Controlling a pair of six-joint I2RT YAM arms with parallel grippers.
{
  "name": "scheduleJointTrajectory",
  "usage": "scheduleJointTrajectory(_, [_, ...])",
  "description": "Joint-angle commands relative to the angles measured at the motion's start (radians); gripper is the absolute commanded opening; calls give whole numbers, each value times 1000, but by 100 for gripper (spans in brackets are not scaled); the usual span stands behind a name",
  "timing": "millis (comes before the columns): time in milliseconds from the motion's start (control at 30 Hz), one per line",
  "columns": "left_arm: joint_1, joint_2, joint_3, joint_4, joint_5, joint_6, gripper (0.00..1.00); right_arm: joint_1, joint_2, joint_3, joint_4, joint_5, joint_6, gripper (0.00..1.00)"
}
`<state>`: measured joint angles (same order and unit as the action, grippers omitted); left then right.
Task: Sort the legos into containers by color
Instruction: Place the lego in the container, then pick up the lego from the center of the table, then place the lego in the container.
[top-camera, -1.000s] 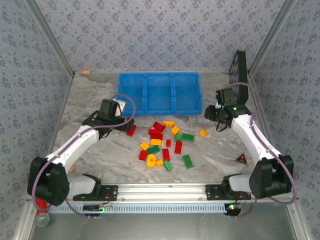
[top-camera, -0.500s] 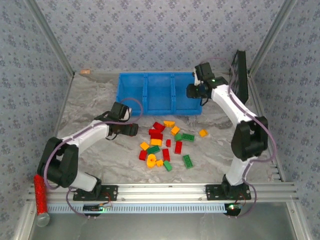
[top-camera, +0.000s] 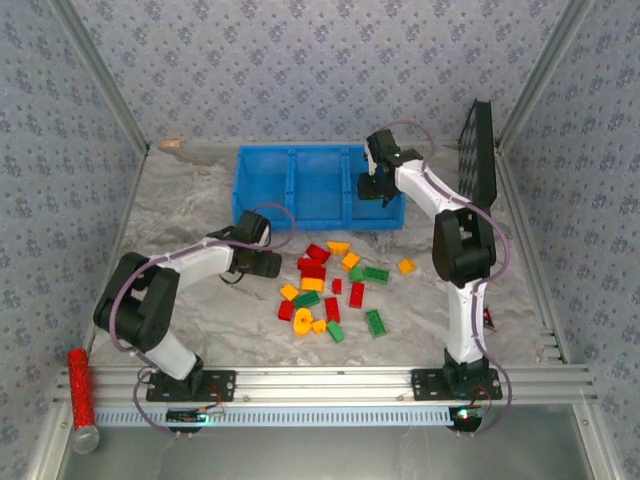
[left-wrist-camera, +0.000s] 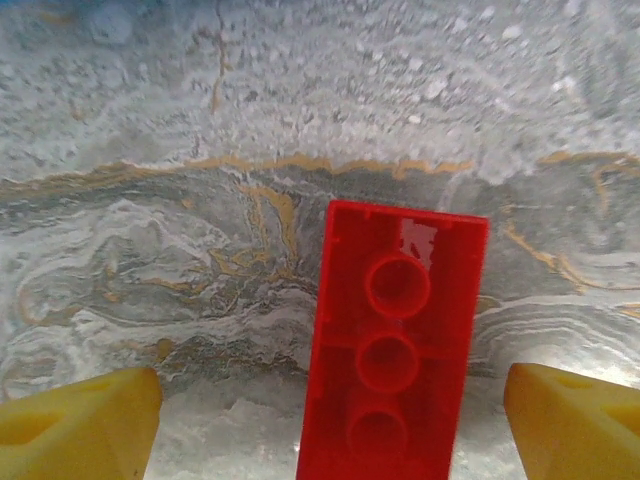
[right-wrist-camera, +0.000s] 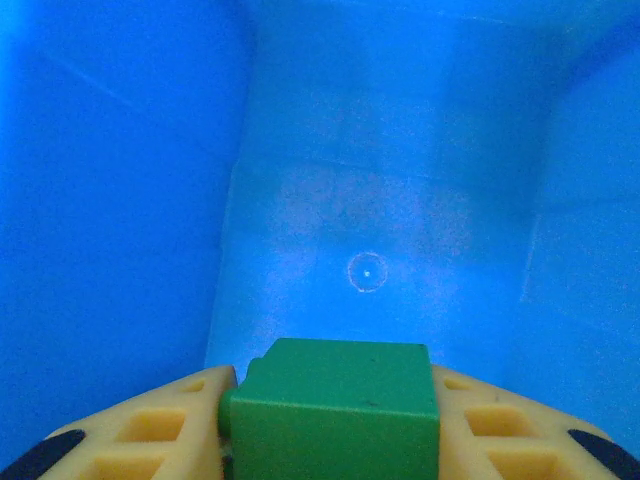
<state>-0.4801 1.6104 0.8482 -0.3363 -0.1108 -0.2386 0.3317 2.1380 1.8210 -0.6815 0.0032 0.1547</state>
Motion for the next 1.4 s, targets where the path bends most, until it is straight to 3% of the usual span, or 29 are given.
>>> scheduleJointTrajectory(0, [-8, 47, 40, -10, -8, -19, 83, -2, 19, 41, -25, -18, -23, 43])
scheduleJointTrajectory(433, [-13, 93, 39, -47, 20, -54, 39, 5, -61, 5, -42, -39, -32, 62])
scheduleJointTrajectory(633, [-15, 42, 20, -71, 16, -68, 23, 10, -144, -45, -50, -25, -32, 64])
scheduleJointTrajectory(900, [-15, -54, 120, -208, -1, -31, 18, 7, -399, -267, -80, 15, 24, 72])
scheduleJointTrajectory(1067, [-12, -87, 253, -269, -26, -7, 17, -2, -594, -514, -86, 53, 165, 76])
scheduleJointTrajectory(1233, [2, -48, 412, -274, -75, 37, 16, -22, -757, -772, -10, 18, 319, 79])
scheduleJointTrajectory(1367, [36, 41, 518, -236, -98, 87, 15, -41, -807, -883, 43, -26, 373, 83])
